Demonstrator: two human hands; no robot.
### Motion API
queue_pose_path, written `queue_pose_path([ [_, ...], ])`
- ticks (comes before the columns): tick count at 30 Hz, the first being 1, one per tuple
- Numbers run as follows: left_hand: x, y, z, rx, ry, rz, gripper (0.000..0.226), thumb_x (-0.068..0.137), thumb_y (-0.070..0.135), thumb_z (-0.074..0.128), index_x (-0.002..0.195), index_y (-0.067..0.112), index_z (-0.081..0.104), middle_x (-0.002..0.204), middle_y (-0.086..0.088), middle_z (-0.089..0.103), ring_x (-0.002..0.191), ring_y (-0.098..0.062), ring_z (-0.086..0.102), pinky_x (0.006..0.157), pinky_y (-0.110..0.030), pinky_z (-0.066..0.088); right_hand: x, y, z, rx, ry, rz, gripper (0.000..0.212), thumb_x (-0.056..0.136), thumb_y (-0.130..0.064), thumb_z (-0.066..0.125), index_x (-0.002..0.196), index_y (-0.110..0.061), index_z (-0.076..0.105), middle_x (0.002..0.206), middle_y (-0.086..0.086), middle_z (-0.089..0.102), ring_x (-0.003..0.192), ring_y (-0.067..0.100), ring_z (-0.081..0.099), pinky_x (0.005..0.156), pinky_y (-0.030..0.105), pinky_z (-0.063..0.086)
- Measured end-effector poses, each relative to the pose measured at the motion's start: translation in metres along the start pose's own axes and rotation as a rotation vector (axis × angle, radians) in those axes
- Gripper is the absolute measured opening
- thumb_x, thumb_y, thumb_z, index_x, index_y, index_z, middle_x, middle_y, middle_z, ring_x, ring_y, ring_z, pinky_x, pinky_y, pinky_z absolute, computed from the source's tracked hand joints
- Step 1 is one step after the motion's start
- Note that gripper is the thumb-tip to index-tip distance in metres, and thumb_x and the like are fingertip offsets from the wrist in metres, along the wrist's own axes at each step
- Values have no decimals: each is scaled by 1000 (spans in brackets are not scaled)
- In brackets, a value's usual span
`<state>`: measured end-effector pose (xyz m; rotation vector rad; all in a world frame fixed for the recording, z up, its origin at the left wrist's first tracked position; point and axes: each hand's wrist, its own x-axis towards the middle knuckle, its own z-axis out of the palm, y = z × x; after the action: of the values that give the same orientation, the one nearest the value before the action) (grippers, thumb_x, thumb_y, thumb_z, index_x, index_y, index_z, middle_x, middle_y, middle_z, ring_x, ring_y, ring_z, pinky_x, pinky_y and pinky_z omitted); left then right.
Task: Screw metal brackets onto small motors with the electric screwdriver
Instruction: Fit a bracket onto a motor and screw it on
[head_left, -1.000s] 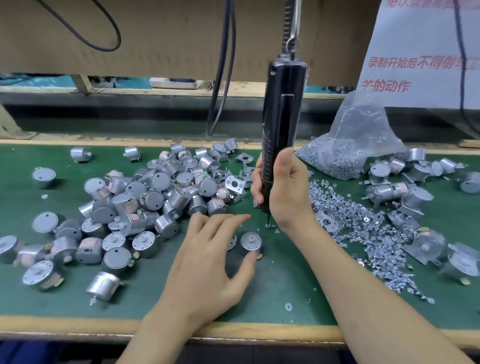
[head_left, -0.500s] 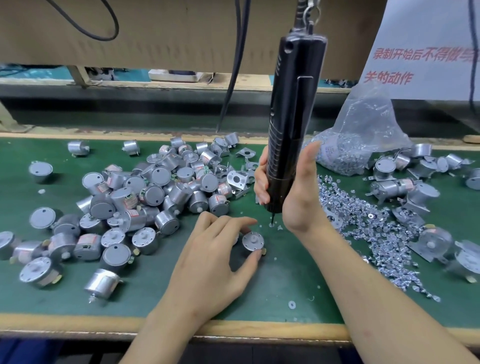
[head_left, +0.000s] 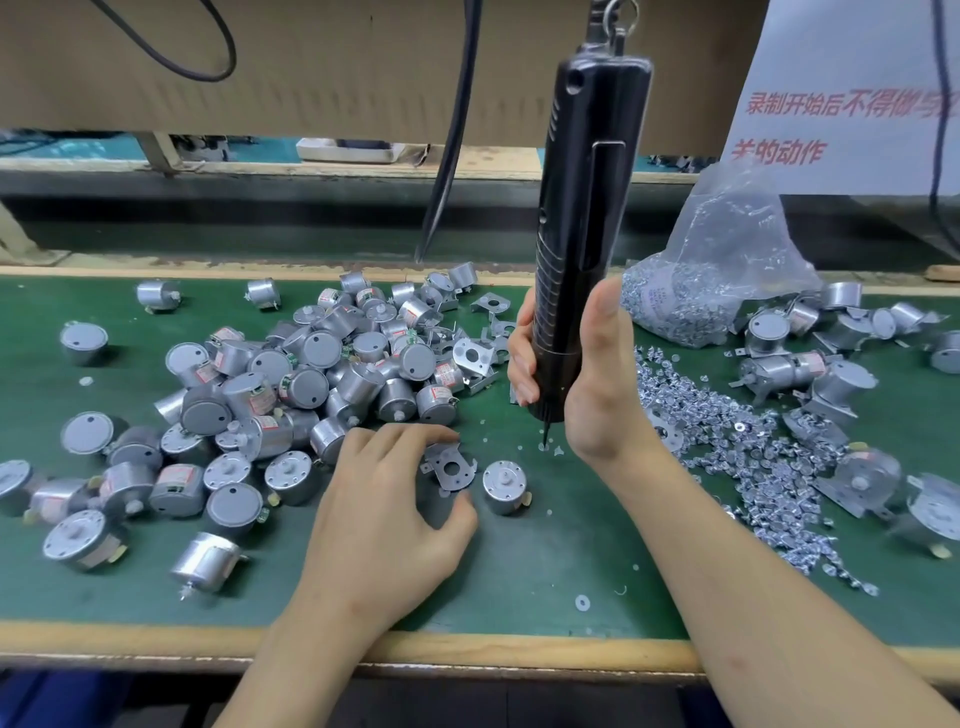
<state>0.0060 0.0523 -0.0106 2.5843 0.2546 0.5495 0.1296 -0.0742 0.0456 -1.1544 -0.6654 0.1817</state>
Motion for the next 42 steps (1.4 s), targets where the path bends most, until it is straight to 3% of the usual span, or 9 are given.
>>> queue_pose_path([
  [6, 3, -1, 5, 16, 14, -11, 34, 83, 30, 72, 115, 26, 63, 108, 13, 62, 105, -19, 50, 89, -24, 36, 1, -3, 3, 26, 3, 14, 89, 62, -90, 63, 81, -5, 50, 58, -1, 47, 40, 16, 41, 45, 27, 33],
  [12, 3, 5, 2, -133, 165, 118, 30, 89, 24, 70, 117, 24, 60, 110, 17, 59, 103, -9, 53, 92, -9, 32, 0, -5, 3, 65, -18, 23, 85, 61, -91, 63, 74, -8, 50, 53, 2, 44, 36, 17, 39, 44, 24, 33],
  [16, 0, 10, 2, -242, 57, 270, 33, 88, 21, 69, 120, 22, 60, 117, 14, 59, 112, -2, 56, 91, -10, 37, -1, -8, 2, 117, -56, 34, 75, 61, -92, 62, 69, -17, 56, 51, 2, 45, 36, 17, 38, 44, 24, 34],
  [25, 1, 10, 4, -230, -68, 313, 38, 88, 19, 73, 124, 21, 60, 122, 14, 58, 113, 0, 56, 93, -12, 40, -7, -14, 3, 244, -162, 16, 70, 69, -87, 59, 73, -17, 56, 52, -1, 47, 36, 14, 41, 43, 22, 37],
  [33, 1, 11, 5, -214, -28, 330, 33, 87, 21, 74, 116, 19, 60, 115, 20, 51, 101, 15, 47, 89, -2, 32, -13, -9, 12, 303, -264, 63, 69, 72, -85, 60, 73, -16, 56, 52, -1, 46, 36, 12, 41, 41, 22, 35],
  [42, 2, 10, 6, -206, -42, 312, 26, 87, 20, 73, 110, 17, 60, 112, 20, 49, 91, 16, 45, 82, -1, 31, -15, -7, 16, 312, -288, 87, 70, 73, -84, 60, 75, -14, 55, 53, -1, 47, 36, 11, 43, 41, 21, 37],
])
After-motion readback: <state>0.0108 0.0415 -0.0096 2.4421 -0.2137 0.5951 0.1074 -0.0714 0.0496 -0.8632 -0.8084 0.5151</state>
